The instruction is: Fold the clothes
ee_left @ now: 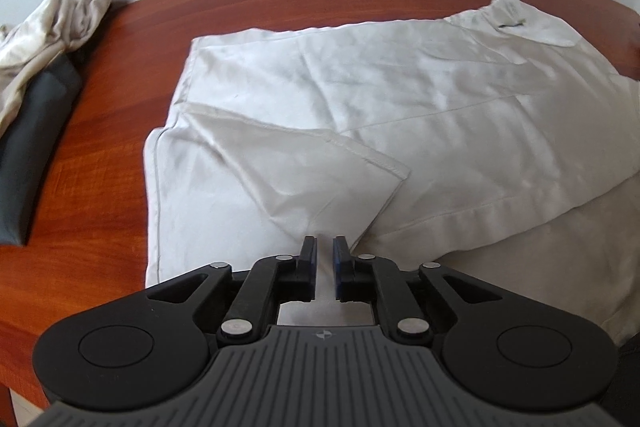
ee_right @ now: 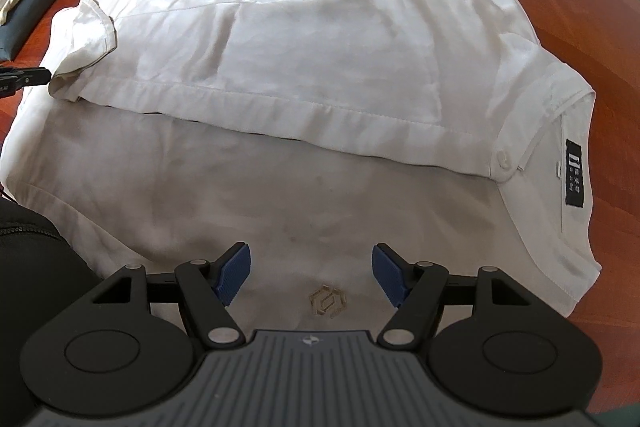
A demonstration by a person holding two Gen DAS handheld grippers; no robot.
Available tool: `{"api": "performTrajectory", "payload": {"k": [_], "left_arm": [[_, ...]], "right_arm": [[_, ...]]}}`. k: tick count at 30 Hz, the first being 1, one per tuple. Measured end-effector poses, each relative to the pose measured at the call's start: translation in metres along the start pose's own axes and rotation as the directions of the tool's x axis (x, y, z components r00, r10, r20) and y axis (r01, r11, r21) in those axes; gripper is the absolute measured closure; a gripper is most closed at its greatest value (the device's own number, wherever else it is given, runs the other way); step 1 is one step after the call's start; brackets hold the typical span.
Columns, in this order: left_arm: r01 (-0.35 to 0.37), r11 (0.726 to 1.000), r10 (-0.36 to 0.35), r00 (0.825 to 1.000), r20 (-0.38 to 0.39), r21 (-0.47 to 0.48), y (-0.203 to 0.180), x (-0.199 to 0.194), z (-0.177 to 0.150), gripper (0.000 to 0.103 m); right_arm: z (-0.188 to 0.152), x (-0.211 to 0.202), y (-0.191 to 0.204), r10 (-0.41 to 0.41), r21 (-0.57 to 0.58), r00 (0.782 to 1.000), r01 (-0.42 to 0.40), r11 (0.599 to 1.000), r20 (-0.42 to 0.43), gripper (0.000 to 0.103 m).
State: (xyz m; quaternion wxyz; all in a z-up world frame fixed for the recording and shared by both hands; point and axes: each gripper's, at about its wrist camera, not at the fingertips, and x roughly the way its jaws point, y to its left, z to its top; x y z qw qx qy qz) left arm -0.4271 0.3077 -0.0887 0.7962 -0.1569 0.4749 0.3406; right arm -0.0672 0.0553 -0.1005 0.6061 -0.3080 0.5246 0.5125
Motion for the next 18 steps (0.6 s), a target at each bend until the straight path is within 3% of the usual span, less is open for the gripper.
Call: {"api": "performTrajectory", "payload": {"k": [2, 4, 18], "left_arm": [[0.007, 1.000, -0.007, 1.000, 0.005, 0.016, -0.002, 0.000, 0.003, 0.075], [0.020, 0.999, -0.020, 1.000, 0.010, 0.043, -0.008, 0.002, 0.008, 0.072], [0.083, 0.987, -0.084, 0.996, 0.002, 0.139, -0.041, 0.039, 0.038, 0.071]], "right_arm": [[0.000, 0.000, 0.000, 0.000, -0.001, 1.000, 0.000, 1.000, 0.001, 0.029], [0.000, -0.001, 0.000, -0.001, 0.003, 1.000, 0.001, 1.000, 0.003, 0.028], [-0.013, -0.006, -0.001, -0.014, 0.050, 1.000, 0.014, 0.999, 0.008, 0.028]]}}
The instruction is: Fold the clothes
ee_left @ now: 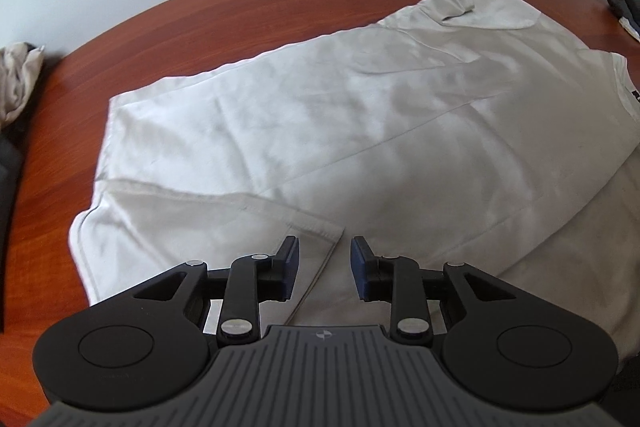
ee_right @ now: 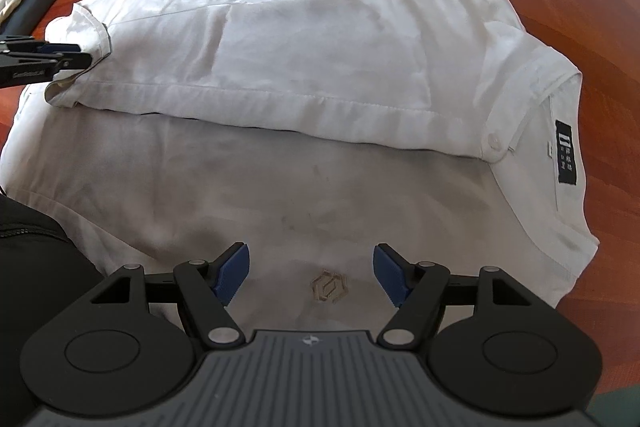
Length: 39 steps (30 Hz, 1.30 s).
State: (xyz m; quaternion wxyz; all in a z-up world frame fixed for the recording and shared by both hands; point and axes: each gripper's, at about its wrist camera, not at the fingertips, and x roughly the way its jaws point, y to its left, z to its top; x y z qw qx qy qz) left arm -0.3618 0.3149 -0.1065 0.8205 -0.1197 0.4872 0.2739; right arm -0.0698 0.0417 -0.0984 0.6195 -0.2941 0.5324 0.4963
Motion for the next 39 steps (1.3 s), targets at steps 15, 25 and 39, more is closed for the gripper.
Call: {"api": "performTrajectory", "payload": {"k": [15, 25, 39], "left_arm": [[-0.016, 0.999, 0.016, 1.000, -0.001, -0.039, 0.009, 0.012, -0.004, 0.093], [-0.101, 0.980, 0.101, 0.995, -0.012, -0.172, 0.038, -0.004, -0.021, 0.103], [-0.110, 0.972, 0.106, 0.994, -0.029, -0.208, 0.039, -0.020, -0.039, 0.100]], "right_arm": [[-0.007, 0.001, -0.001, -0.010, 0.025, 1.000, 0.010, 1.000, -0.006, 0.027], [-0.003, 0.004, 0.001, 0.001, -0.001, 1.000, -0.001, 1.000, -0.011, 0.027], [0.012, 0.006, 0.015, 0.014, -0.062, 1.000, -0.014, 0.998, 0.001, 0.027]]}}
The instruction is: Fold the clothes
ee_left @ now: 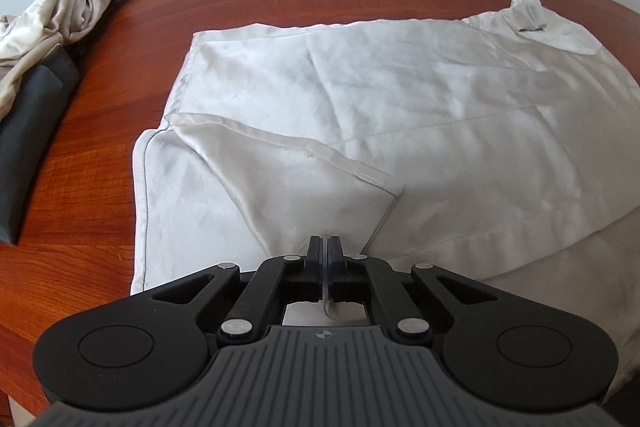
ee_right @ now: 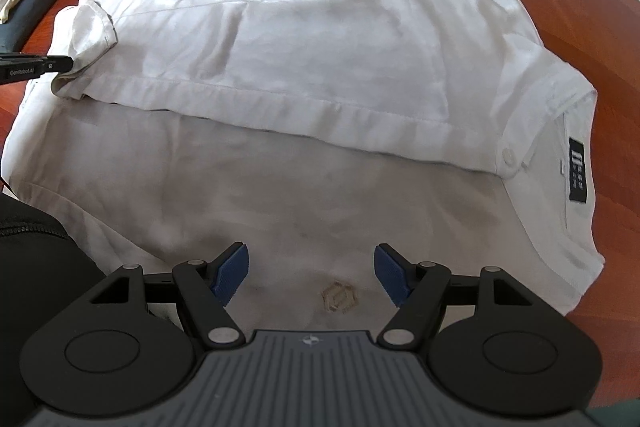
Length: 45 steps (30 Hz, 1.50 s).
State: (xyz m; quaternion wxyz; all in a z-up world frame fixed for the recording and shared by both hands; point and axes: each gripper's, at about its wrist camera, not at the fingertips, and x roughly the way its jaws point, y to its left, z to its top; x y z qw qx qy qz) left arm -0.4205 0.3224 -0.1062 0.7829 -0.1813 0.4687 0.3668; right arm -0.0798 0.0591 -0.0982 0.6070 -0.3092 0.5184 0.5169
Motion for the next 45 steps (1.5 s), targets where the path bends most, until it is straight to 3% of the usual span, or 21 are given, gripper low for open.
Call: {"api": "performTrajectory", "payload": {"k": [9, 23, 37, 45], "left_arm": [[0.031, 0.998, -0.031, 0.999, -0.008, -0.047, 0.024, -0.004, -0.015, 0.100], [0.079, 0.993, -0.081, 0.996, -0.021, -0.091, 0.065, -0.008, -0.037, 0.098], [0.049, 0.983, -0.054, 0.998, -0.022, -0.177, 0.117, -0.029, -0.075, 0.096], [0.007, 0.976, -0.015, 0.999, -0.033, -0.219, 0.138, -0.042, -0.090, 0.093]], "right_arm": [[0.034, -0.003, 0.040, 0.040, -0.069, 0.998, -0.037, 0.997, 0.055, 0.027], [0.108, 0.024, 0.155, 0.160, -0.253, 0.984, -0.137, 0.958, 0.074, 0.027], [0.155, 0.062, 0.247, 0.228, -0.377, 0.973, -0.199, 0.905, 0.034, 0.027], [0.175, 0.078, 0.263, 0.214, -0.391, 0.976, -0.182, 0.902, 0.039, 0.027]]}}
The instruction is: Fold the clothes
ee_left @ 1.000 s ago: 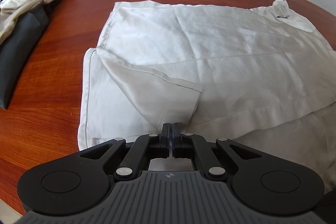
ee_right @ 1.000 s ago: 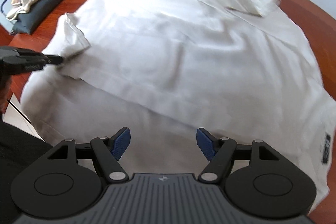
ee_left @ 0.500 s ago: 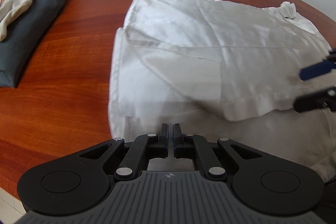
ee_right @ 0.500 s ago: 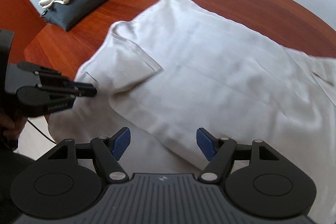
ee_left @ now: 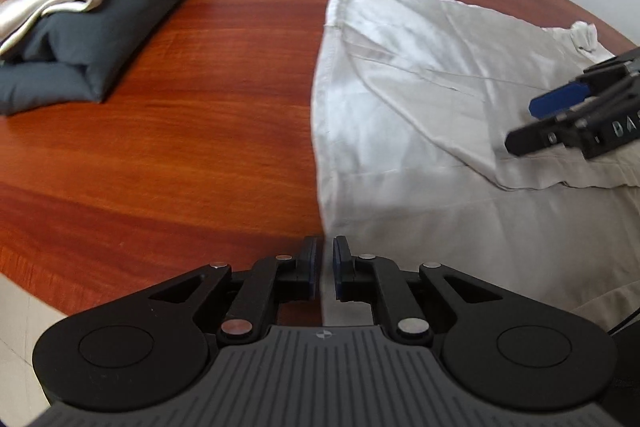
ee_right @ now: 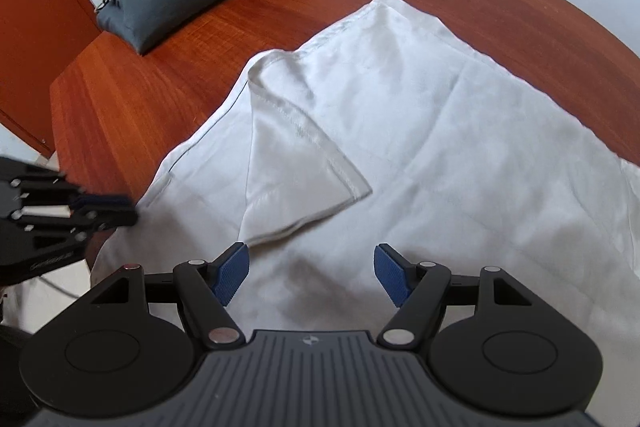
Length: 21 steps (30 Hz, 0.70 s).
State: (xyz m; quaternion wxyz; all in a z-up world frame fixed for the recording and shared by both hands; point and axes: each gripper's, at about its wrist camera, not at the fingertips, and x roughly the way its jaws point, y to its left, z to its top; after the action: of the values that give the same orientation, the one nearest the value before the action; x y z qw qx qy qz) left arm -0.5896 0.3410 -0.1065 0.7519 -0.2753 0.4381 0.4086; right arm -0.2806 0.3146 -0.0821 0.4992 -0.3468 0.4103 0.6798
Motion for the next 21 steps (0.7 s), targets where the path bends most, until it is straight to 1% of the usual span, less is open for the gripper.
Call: {"api": "performTrajectory", "payload": {"k": [3, 4, 5, 8, 11, 17, 20, 21], "left_arm": [[0.006, 1.000, -0.006, 1.000, -0.009, -0.019, 0.007, -0.001, 0.001, 0.091], [0.007, 1.000, -0.008, 1.000, -0.012, -0.022, 0.008, -0.001, 0.001, 0.089], [0.009, 1.000, -0.009, 1.000, -0.015, -0.026, 0.011, -0.002, 0.001, 0.086], [0.013, 1.000, -0.013, 1.000, -0.014, -0.025, 0.015, -0.005, 0.002, 0.084], [0.009, 1.000, -0.009, 1.000, -0.012, -0.019, 0.017, -0.006, 0.003, 0.084], [0.002, 1.000, -0.002, 1.000, -0.014, -0.019, 0.023, -0.006, 0.005, 0.082], [-0.003, 1.000, 0.003, 1.000, -0.015, -0.022, 0.027, -0.007, 0.005, 0.082], [-0.005, 1.000, 0.004, 1.000, -0.015, -0.024, 0.028, -0.007, 0.005, 0.082]], "right_arm": [[0.012, 0.006, -0.001, -0.016, -0.006, 1.000, 0.016, 1.000, 0.008, 0.028], [0.015, 0.008, -0.002, -0.020, -0.006, 1.000, 0.020, 1.000, 0.010, 0.029], [0.017, 0.009, -0.003, -0.023, -0.006, 1.000, 0.023, 1.000, 0.010, 0.030], [0.024, 0.017, -0.005, -0.027, -0.010, 1.000, 0.027, 1.000, 0.002, 0.036], [0.028, 0.023, -0.005, -0.032, -0.017, 0.999, 0.032, 0.999, -0.003, 0.038], [0.033, 0.037, -0.005, -0.044, -0.028, 0.999, 0.043, 0.999, -0.018, 0.048], [0.034, 0.040, -0.005, -0.048, -0.030, 0.999, 0.047, 0.998, -0.018, 0.050], [0.034, 0.040, -0.004, -0.043, -0.031, 0.999, 0.043, 0.999, -0.019, 0.053]]}}
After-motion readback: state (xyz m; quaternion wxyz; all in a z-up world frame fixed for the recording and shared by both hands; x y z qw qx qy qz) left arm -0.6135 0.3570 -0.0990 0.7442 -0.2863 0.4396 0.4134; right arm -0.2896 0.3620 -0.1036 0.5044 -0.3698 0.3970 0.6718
